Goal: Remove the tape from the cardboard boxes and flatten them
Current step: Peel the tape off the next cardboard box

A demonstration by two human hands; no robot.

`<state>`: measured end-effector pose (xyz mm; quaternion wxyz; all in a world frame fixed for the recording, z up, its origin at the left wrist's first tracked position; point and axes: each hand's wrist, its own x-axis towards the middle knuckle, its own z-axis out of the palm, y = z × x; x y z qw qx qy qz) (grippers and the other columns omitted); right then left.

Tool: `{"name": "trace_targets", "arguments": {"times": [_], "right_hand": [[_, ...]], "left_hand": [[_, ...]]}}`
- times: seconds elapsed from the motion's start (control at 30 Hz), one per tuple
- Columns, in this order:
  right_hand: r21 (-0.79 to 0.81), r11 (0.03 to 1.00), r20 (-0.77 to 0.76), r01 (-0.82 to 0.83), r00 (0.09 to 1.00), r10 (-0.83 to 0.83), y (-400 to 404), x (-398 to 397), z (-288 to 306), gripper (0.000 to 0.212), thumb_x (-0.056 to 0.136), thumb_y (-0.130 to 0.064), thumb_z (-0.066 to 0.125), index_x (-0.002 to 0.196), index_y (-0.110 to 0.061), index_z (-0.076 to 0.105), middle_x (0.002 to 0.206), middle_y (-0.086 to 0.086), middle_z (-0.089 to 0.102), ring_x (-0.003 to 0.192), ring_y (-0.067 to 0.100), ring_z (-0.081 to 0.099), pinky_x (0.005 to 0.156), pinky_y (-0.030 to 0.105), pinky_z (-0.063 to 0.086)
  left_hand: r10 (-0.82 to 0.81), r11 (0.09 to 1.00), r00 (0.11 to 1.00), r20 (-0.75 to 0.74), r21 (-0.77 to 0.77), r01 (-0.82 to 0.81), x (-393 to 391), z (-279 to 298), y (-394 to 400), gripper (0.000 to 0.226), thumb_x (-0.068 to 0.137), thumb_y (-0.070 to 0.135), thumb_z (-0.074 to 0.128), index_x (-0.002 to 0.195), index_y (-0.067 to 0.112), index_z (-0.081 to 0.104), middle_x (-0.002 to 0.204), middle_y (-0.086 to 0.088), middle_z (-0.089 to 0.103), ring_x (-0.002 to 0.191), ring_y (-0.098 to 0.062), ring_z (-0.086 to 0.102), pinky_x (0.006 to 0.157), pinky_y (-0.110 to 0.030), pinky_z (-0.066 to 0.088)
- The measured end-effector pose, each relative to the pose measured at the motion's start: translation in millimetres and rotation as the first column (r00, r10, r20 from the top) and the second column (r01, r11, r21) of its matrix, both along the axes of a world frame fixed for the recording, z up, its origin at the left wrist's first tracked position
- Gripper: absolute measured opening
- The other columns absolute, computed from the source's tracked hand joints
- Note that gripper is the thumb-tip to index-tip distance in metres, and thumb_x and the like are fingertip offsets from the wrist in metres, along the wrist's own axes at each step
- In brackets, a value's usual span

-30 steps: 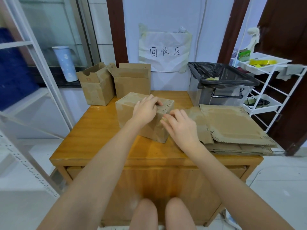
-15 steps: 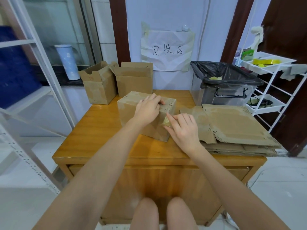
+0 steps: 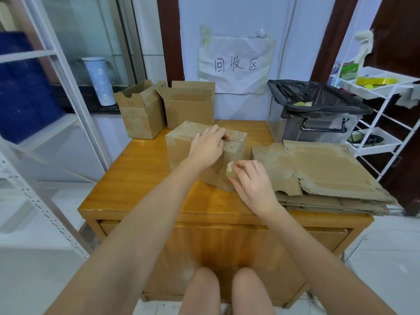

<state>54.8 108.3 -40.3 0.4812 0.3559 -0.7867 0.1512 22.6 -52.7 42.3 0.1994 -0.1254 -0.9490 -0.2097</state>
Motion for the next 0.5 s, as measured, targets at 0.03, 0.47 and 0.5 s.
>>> {"name": "trace_targets", "arguments": {"times": [0.03, 0.47, 0.5], "right_hand": [[0.007, 1.0, 0.014, 0.004, 1.0, -0.004, -1, 0, 1, 0.024, 0.082, -0.009, 0.069, 0.102, 0.006, 0.066, 0.098, 0.019, 0.064, 0.082, 0.031, 0.058, 0.068, 0.037, 0.049], [0.018, 1.0, 0.221, 0.008, 0.975, -0.012, -12, 12, -12, 0.046, 0.073, 0.002, 0.077, 0.114, -0.001, 0.055, 0.089, 0.017, 0.062, 0.074, 0.03, 0.06, 0.061, 0.039, 0.052], [0.025, 1.0, 0.232, -0.001, 0.973, -0.005, -11, 12, -12, 0.05, 0.073, 0.003, 0.077, 0.115, -0.006, 0.05, 0.089, 0.016, 0.062, 0.073, 0.03, 0.06, 0.061, 0.037, 0.051]], "left_hand": [[0.001, 1.0, 1.0, 0.001, -0.001, -0.001, 0, 0, 0, 0.033, 0.098, 0.008, 0.033, 0.114, 0.022, 0.059, 0.119, 0.005, 0.052, 0.114, -0.014, 0.044, 0.09, -0.03, 0.03], [0.017, 1.0, 1.0, -0.003, -0.006, -0.017, 0, -1, 1, 0.033, 0.098, 0.008, 0.032, 0.114, 0.021, 0.058, 0.119, 0.004, 0.052, 0.114, -0.015, 0.044, 0.088, -0.03, 0.029], [0.017, 1.0, 1.0, -0.004, -0.008, -0.017, -1, -1, 1, 0.033, 0.098, 0.008, 0.032, 0.114, 0.021, 0.058, 0.119, 0.004, 0.052, 0.114, -0.015, 0.044, 0.089, -0.03, 0.029]]}}
